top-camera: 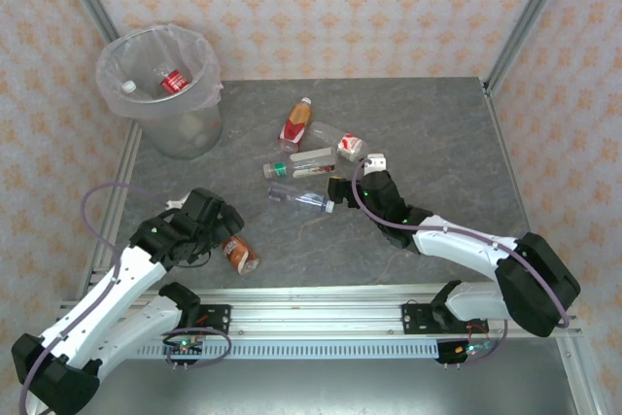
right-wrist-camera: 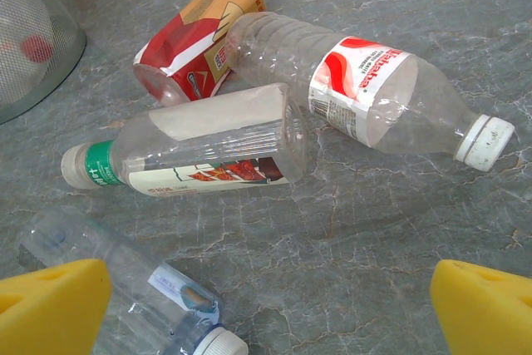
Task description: Put the plastic bottles in the bin
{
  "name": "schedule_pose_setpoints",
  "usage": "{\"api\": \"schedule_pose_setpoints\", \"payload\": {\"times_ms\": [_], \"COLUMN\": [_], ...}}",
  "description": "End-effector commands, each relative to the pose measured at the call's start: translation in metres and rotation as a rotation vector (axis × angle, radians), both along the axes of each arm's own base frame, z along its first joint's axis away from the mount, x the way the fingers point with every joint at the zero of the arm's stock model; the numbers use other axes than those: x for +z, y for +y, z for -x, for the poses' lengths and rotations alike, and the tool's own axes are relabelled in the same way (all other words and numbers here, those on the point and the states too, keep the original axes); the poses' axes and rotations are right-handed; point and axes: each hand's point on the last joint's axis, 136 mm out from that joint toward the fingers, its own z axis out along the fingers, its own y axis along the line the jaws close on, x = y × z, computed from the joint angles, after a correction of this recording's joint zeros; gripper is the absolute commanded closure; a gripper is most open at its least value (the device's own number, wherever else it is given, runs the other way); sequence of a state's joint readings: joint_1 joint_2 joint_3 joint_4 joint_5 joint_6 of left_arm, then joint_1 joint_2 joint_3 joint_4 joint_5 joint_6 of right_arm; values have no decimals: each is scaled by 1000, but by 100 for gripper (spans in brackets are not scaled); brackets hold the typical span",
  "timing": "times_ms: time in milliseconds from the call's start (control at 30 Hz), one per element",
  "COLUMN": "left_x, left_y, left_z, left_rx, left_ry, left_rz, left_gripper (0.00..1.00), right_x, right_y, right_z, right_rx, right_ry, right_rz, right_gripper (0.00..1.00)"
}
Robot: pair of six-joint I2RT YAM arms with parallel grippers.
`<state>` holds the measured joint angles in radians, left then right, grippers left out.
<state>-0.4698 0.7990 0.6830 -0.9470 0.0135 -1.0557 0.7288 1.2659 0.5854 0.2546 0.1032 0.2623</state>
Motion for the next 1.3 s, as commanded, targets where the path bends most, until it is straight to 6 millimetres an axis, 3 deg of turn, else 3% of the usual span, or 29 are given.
{"api": "schedule_pose_setpoints", "payload": {"times_ms": [0, 333, 800, 1033, 1267], "left_x": [-13, -53, -74, -79, -99], "left_y": [-10, -20, -35, -26, -26], "left_z": [-4, 9, 2, -1, 2], "left_rx": [38, 110, -28, -19, -5], "left_ry": [24, 124, 213, 192, 200], "left_rz": [54, 113, 30, -39, -27], "left_gripper": [0, 0, 0, 0, 0], "right_x": [15, 13, 12, 13, 15], "right_y": [5, -11, -11, -11, -9], "right_z": [-2, 6, 6, 6, 3], "right_rx": [3, -35, -31, -35, -32], "right_ry": [-29, -41, -40, -40, -44], "right_rz": [-45, -38, -31, -29, -25], "right_gripper": [1, 1, 1, 1, 1]}}
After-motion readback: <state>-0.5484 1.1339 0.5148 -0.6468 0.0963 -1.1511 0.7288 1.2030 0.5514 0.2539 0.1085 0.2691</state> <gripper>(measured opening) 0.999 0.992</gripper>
